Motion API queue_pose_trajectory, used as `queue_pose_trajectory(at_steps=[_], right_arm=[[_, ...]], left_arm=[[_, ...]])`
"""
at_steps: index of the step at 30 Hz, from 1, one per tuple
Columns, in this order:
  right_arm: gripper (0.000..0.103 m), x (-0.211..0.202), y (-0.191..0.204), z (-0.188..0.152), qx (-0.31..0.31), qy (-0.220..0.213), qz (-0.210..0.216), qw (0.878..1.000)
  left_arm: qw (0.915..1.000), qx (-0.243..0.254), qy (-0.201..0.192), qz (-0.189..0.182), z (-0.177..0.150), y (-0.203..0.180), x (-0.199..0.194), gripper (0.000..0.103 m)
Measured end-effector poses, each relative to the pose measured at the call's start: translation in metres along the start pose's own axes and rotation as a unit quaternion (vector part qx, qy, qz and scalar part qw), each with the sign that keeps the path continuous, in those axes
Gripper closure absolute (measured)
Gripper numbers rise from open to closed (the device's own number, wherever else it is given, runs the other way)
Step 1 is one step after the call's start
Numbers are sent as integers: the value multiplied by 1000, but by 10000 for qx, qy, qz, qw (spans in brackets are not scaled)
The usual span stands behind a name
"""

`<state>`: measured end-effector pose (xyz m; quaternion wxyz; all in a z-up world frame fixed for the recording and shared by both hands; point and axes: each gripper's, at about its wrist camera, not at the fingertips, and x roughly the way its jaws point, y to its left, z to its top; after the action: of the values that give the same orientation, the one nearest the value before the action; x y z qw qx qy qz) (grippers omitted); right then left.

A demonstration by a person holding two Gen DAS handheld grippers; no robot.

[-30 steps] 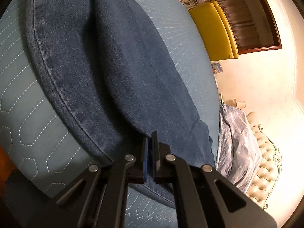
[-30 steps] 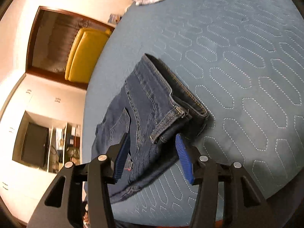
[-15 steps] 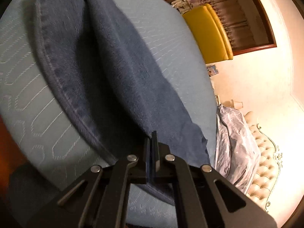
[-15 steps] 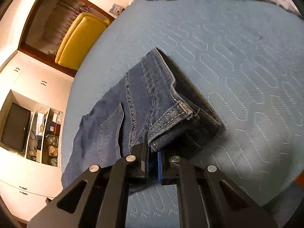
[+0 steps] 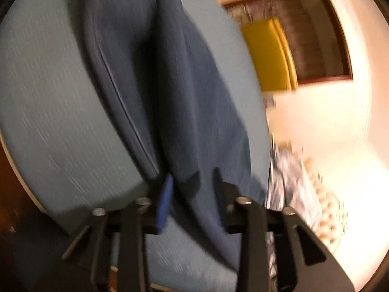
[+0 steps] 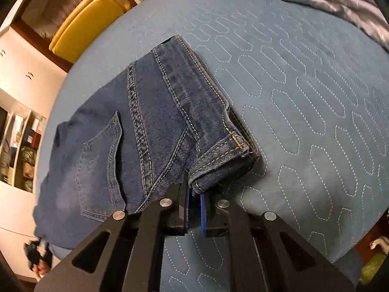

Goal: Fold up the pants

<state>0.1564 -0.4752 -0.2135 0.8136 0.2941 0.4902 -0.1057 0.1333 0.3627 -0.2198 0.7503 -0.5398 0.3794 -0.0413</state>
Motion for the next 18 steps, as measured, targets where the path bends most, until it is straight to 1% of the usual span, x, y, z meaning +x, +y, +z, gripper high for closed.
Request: queue_pose_trajectory(at_steps=[1, 2, 3, 4, 6, 8, 10, 12, 13, 14, 15, 16, 17, 18], right_arm=[[99, 2, 1, 0, -8, 7, -23, 10000], [100, 3, 2, 1, -34, 16, -60, 10000], [100, 3, 5, -2, -57, 20, -94, 9999], [100, 5, 7, -2, -91, 24, -152, 9998], [100, 7, 10, -1, -85, 29, -222, 9997], [100, 10, 15, -1, -78, 28, -306, 9995], [100, 13, 23, 0, -135, 19, -418, 9990], [100, 17, 27, -2, -206, 13, -501, 9985], [100, 19, 30, -2, -220, 14, -525, 9984], [100, 18, 29, -4, -228, 18, -538, 9983], [100, 18, 29, -5, -237, 24, -546, 9982], [100, 19, 30, -5, -250, 28, -551, 9982], [101, 19, 30, -6, -260, 28, -556, 9981], [101, 20, 31, -6, -284, 28, -566, 9980]], left_arm=[[9993, -194, -302, -52, 19, 8, -16, 52], [9983, -366, -438, -144, 34, 13, -25, 51], [9968, -509, -565, -260, 53, 16, -36, 46], [9961, -542, -642, -286, 66, 15, -42, 38], [9952, -449, -845, -211, 102, 6, -56, 37], [9955, -347, -877, 16, 128, -1, -57, 37], [9957, -352, -836, 189, 153, -5, -51, 38], [9951, -291, -718, 619, 172, -4, -40, 39], [9934, -407, -550, 916, 179, -1, -30, 43], [9931, -397, -419, 1022, 182, -1, -21, 45], [9926, -307, -359, 1118, 181, -7, -13, 51], [9912, -106, -303, 1284, 181, -15, -5, 69], [9874, 222, -275, 1544, 179, -28, 4, 84], [9789, 599, -359, 1921, 176, -44, 9, 100]])
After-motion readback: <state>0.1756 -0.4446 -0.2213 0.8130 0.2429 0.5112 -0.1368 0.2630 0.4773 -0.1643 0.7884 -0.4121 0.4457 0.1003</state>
